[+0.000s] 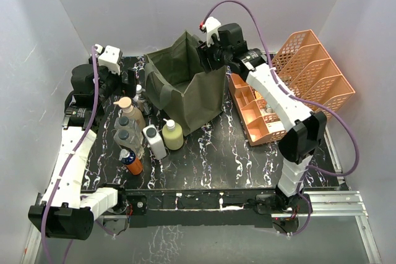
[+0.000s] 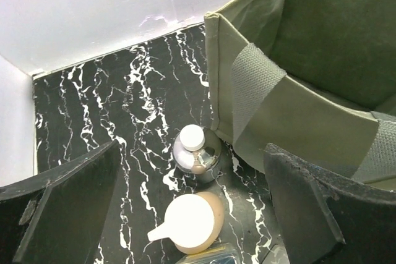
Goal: Place the personal care products into the canvas bag
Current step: Move the canvas bag to the center of the board.
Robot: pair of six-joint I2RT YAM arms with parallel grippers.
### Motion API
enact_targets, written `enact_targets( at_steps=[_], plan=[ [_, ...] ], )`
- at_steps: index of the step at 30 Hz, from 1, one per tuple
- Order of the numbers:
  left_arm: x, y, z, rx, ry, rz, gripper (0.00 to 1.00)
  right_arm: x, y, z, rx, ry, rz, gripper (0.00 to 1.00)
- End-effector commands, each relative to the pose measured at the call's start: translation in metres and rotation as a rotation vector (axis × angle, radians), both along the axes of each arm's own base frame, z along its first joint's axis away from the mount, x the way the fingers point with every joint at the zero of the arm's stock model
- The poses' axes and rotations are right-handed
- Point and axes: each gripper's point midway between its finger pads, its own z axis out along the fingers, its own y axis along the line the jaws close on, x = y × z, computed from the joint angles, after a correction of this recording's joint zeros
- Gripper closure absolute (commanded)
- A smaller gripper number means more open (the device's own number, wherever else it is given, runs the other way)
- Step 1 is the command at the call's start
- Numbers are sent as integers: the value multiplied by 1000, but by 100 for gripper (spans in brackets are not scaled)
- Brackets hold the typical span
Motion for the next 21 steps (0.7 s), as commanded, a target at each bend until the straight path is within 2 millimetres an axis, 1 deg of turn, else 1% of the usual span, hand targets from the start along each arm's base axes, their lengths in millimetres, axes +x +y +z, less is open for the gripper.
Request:
enact_targets(
  at_steps=[1,4,5,6,7,8,9,11,14,18,21],
  plan=[
    [-4,-12,6,-37,-2,-75,3,8,-8,1,-22,-14,-55,50],
    [-6,-12,5,-33,-3,-79,3,0,-6,2,-3,-8,-34,69],
    [-6,-12,4,-28,-4,-81,3,-4,-6,1,3,-4,-28,74],
    [-6,-12,3,-24,-2,-82,3,-8,-8,5,11,-8,-27,78],
    [-5,-12,3,-19,-3,-84,3,-10,-9,3,11,-2,-27,83],
    [-6,-13,0,-14,1,-91,3,-17,-13,15,23,-22,-29,87],
    [-6,-13,-2,-7,5,-99,3,-22,-16,20,27,-28,-31,90],
    [-7,-17,-9,9,18,-135,3,-32,-21,25,37,-34,-35,92],
    [-12,-25,-23,22,53,-196,3,-49,-28,28,51,-22,-29,92],
    [-16,-30,-39,27,99,-235,3,-74,-36,26,83,16,-32,92],
    [-21,-32,-48,39,139,-266,3,-89,-48,22,103,7,-59,92]
  ],
)
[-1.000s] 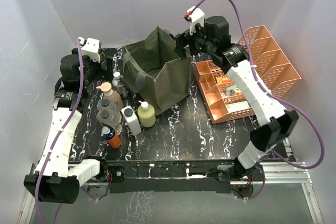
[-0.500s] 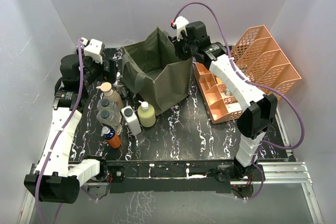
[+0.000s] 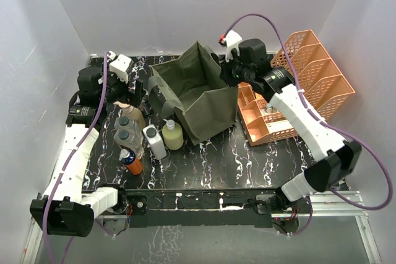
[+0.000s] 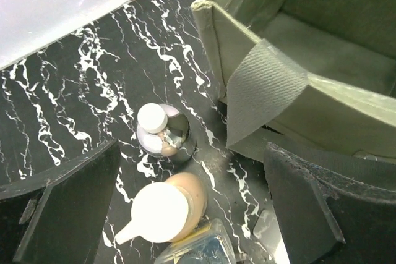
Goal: Place the personal care products into the canvas bag
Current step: Move the canvas bag to the center of the board.
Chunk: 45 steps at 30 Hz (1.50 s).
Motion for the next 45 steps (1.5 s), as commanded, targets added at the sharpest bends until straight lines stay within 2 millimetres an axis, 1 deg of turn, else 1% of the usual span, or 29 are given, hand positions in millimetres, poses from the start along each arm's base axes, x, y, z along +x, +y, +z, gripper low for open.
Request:
enact_targets(
  at_steps=[1,3,4,7,11,14,16,18,20,21,23,25,26,29,31,33,36,37,40,45],
  plan=[
    [-13,-9,-14,18,59,-94,3,-26,-14,33,102,-94,-33,92],
    [-19,-14,-16,21,80,-132,3,-36,-19,27,114,-94,-38,90],
    [-22,-16,-16,23,89,-152,3,-41,-20,26,125,-92,-31,87],
    [-28,-18,-17,27,117,-173,3,-52,-20,13,181,-42,-10,83],
    [-25,-12,-18,53,114,-146,3,-56,-23,1,285,53,5,83],
    [-27,-8,-19,83,127,-146,3,-59,-25,1,307,68,16,83],
    [-30,-7,-18,103,127,-159,3,-59,-29,3,304,57,17,78],
    [-28,0,-16,122,123,-130,3,-59,-30,7,295,41,37,69],
    [-23,12,-12,127,120,-62,3,-57,-33,13,269,7,50,57],
    [-21,17,-10,125,118,-25,3,-56,-35,16,249,-14,55,50],
    [-20,29,-6,113,120,42,3,-54,-39,21,204,-47,71,26],
    [-23,37,-3,105,131,84,3,-54,-41,31,162,-94,96,12],
    [-24,41,-3,106,136,100,3,-53,-42,39,145,-117,106,8],
    [-33,48,-9,146,179,110,3,-52,-44,59,88,-175,150,6],
    [-35,53,-11,158,198,134,3,-55,-38,71,62,-203,206,6],
    [-36,52,-15,161,219,126,3,-61,-25,77,53,-206,279,6],
    [-38,48,-28,166,298,87,3,-68,-5,84,48,-215,379,6],
    [-38,47,-33,171,329,73,3,-70,3,83,42,-213,407,6],
    [-32,45,-51,212,392,35,3,-71,18,78,33,-202,444,6],
    [-30,39,-66,297,421,-75,3,-73,26,74,48,-178,468,6]
  ],
)
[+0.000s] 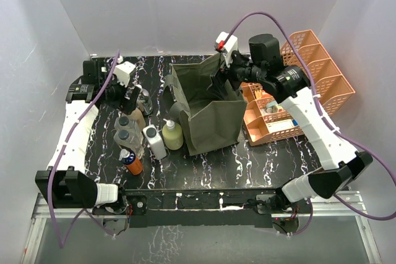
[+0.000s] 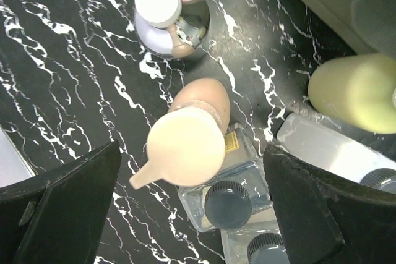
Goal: Place the personal care products into the canvas bag
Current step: Pick up the care product from the center of the board.
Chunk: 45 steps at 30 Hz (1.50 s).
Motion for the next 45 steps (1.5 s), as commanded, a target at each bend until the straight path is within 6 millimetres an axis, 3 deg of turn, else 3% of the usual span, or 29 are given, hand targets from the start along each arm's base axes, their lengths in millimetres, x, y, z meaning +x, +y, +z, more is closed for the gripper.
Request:
enact_targets(
  at_steps=[1,4,9,11,17,23,28,30,36,45],
  plan=[
    [-9,-5,-4,69,36,-127,3,-5,3,17,22,-39,34,6],
    [-8,-6,-8,95,55,-186,5,-8,2,16,23,-33,37,6],
    [-11,-9,-28,105,162,-268,26,-11,2,9,18,-19,42,6],
    [-11,-6,-32,121,193,-270,29,-12,1,10,17,-20,41,6],
    [-10,-3,-23,151,149,-273,34,-15,2,-1,13,3,56,5],
    [-1,-5,-20,144,103,-264,55,-17,2,-7,8,18,58,5],
    [8,-6,-8,147,65,-259,86,-19,-2,-7,5,7,50,5],
    [15,-5,7,149,15,-229,100,-20,-4,-6,5,1,45,4],
    [37,0,83,100,-198,-50,100,-16,-14,-2,36,11,28,4],
    [28,-1,204,-19,-469,79,100,-11,-30,2,43,-1,-23,4]
  ],
)
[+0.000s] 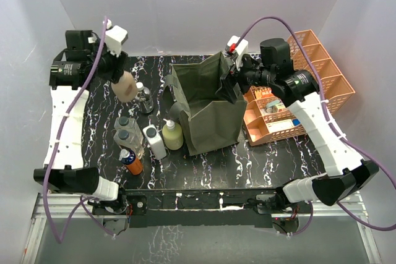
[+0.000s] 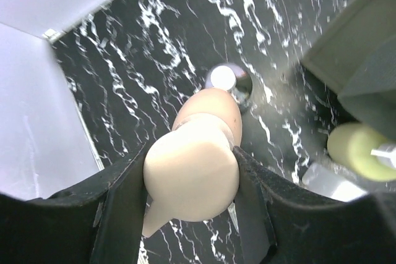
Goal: Place the personal care products into the canvas bag
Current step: Pick up the care product from the center of the board.
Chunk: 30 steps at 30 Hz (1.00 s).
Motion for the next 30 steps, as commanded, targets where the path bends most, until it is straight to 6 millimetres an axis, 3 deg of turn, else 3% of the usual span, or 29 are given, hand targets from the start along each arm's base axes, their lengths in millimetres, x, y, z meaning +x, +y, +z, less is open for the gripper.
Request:
enact_targets(
  at_steps=[1,7,12,18,30],
  plan=[
    [-15,0,114,-111,-347,80,100,-2,-9,19,38,-67,-22,4],
    [-17,-15,183,-251,-503,65,100,4,-17,19,40,-62,-52,4],
    [-6,-45,209,-408,-493,-39,100,12,-23,17,34,-58,-76,4],
    [-6,-64,249,-542,-582,-118,100,19,-30,12,28,-47,-99,4],
    [-14,-115,275,-760,-535,-318,100,29,-52,10,31,-37,-158,4]
  ],
)
